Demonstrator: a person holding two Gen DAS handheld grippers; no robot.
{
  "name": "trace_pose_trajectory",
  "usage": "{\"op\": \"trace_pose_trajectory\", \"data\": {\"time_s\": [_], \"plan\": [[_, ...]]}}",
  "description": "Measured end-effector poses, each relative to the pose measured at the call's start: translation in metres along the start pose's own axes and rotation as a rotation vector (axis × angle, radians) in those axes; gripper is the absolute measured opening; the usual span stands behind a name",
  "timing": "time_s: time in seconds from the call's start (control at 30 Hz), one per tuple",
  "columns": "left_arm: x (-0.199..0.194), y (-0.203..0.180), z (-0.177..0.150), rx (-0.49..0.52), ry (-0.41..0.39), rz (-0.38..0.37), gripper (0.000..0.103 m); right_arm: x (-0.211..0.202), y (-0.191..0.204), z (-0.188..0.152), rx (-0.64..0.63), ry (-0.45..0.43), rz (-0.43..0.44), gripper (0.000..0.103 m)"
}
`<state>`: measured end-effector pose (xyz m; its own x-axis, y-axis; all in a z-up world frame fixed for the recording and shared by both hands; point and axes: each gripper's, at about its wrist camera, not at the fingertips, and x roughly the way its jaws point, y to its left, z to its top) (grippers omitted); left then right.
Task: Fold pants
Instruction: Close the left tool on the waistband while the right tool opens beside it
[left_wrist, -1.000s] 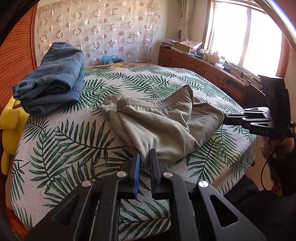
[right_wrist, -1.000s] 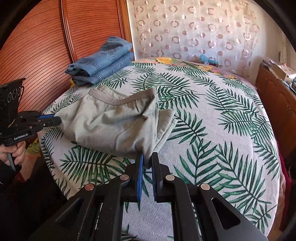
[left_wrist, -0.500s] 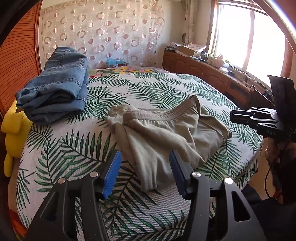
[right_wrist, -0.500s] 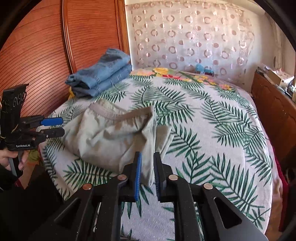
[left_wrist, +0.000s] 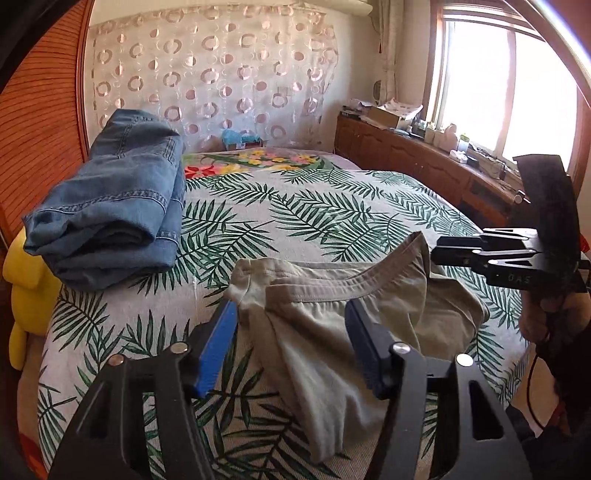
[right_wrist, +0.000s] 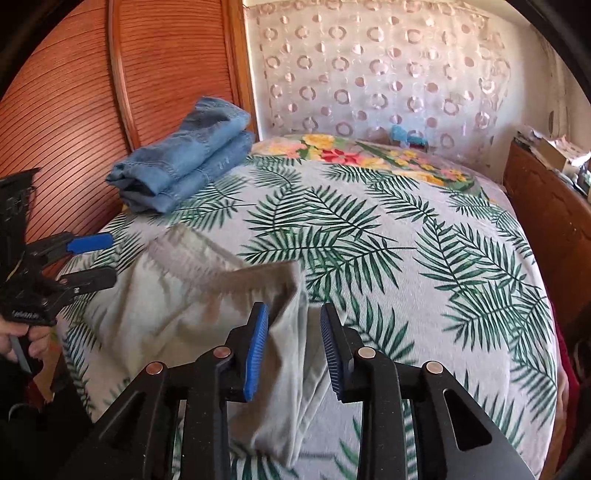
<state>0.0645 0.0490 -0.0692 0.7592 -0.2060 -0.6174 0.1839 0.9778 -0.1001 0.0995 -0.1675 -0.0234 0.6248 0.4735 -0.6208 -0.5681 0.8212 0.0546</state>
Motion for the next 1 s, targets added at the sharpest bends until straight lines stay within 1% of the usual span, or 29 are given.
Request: {"op": "trace_pose_trajectory", "data": {"time_s": [0.07, 0.17, 0.27, 0.33, 0.37, 0.4, 0.5, 0.63, 0.7, 0.77, 0.83, 0.9, 0.97, 1.0], "plan": [[0.002, 0.003, 0.000, -0.013, 0.000, -0.018, 0.053, 0.009, -0.001, 0.007, 0.010, 0.006, 0.034, 0.031], [0.006, 0.002, 0.000, -0.010, 0.009, -0.015, 0.051, 0.021, -0.001, 0.015, 0.012, 0.022, 0.057, 0.030], [0.009, 0.001, -0.001, -0.001, 0.024, -0.025, 0.048, 0.036, 0.000, 0.019, 0.000, 0.052, 0.062, 0.030], [0.010, 0.001, -0.001, 0.000, 0.029, -0.026, 0.047, 0.043, -0.002, 0.022, -0.006, 0.056, 0.061, 0.010], [0.009, 0.001, -0.001, -0.001, 0.030, -0.027, 0.047, 0.046, -0.004, 0.026, -0.001, 0.039, 0.033, 0.006], [0.009, 0.001, -0.001, -0.002, 0.032, -0.028, 0.047, 0.048, -0.008, 0.027, 0.018, 0.028, 0.012, 0.006], [0.009, 0.000, 0.000, -0.003, 0.036, -0.033, 0.047, 0.050, -0.015, 0.027, 0.062, 0.031, -0.001, 0.006], [0.020, -0.001, 0.004, 0.004, 0.059, -0.043, 0.047, 0.054, -0.010, 0.025, 0.044, 0.041, -0.011, 0.006], [0.028, 0.000, 0.006, 0.013, 0.083, -0.035, 0.041, 0.050, -0.011, 0.025, 0.059, 0.032, 0.007, 0.006], [0.038, -0.002, 0.006, 0.035, 0.113, -0.029, 0.038, 0.045, -0.013, 0.025, 0.069, 0.029, 0.018, 0.008], [0.044, -0.004, 0.006, 0.058, 0.137, -0.016, 0.037, 0.036, -0.013, 0.021, 0.063, 0.019, 0.007, 0.009], [0.044, -0.004, 0.007, 0.063, 0.135, -0.016, 0.031, 0.030, -0.013, 0.017, 0.055, 0.017, 0.000, 0.010], [0.040, -0.004, 0.009, 0.063, 0.117, -0.015, 0.017, 0.025, -0.013, 0.012, 0.051, 0.021, -0.006, 0.010], [0.037, -0.003, 0.011, 0.058, 0.102, -0.020, 0.013, 0.023, -0.013, 0.009, 0.046, 0.021, -0.011, 0.011]]}}
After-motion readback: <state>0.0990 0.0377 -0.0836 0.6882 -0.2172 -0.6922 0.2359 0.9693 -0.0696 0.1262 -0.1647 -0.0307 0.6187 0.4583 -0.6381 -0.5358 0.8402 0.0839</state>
